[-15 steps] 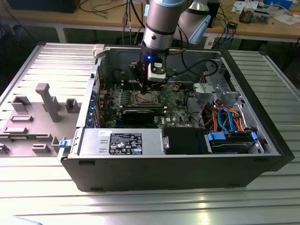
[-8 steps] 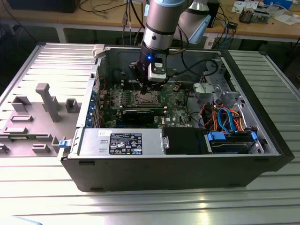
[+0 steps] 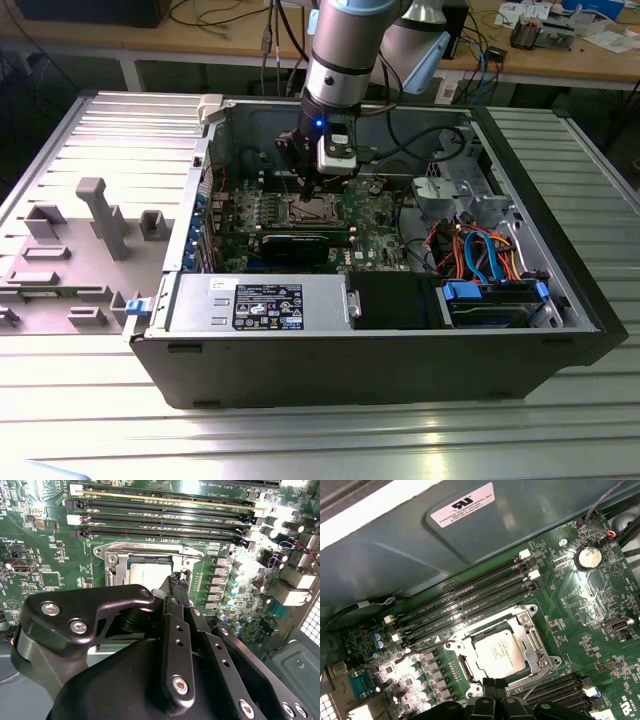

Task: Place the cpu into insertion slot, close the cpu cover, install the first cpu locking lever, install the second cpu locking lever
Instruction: 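Install the first cpu locking lever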

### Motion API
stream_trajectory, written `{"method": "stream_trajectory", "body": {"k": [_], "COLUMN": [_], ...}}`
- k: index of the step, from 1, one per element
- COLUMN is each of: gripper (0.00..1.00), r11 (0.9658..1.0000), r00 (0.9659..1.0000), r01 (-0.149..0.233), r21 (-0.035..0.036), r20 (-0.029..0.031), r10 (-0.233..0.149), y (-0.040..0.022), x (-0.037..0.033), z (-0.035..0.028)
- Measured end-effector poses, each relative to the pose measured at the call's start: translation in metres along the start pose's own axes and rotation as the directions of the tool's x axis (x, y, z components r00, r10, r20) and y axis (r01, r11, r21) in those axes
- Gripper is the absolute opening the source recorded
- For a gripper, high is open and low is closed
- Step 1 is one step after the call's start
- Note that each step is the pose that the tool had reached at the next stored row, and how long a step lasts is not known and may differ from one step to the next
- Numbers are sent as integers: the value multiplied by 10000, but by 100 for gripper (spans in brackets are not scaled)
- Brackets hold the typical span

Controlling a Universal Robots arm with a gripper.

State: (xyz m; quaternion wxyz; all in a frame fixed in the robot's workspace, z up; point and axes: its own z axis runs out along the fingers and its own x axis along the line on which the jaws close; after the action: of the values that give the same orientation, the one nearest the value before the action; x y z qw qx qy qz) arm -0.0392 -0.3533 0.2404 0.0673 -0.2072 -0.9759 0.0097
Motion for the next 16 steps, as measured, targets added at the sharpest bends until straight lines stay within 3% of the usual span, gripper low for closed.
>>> {"method": "stream_trajectory", "body": {"k": [16], "gripper": [11], "r11": [9991], "r00": [9991], "r01": [414], "r21": [-46], "r20": [-24], "r10": [-414], "y": [0], "x": [0], "z": [0]}}
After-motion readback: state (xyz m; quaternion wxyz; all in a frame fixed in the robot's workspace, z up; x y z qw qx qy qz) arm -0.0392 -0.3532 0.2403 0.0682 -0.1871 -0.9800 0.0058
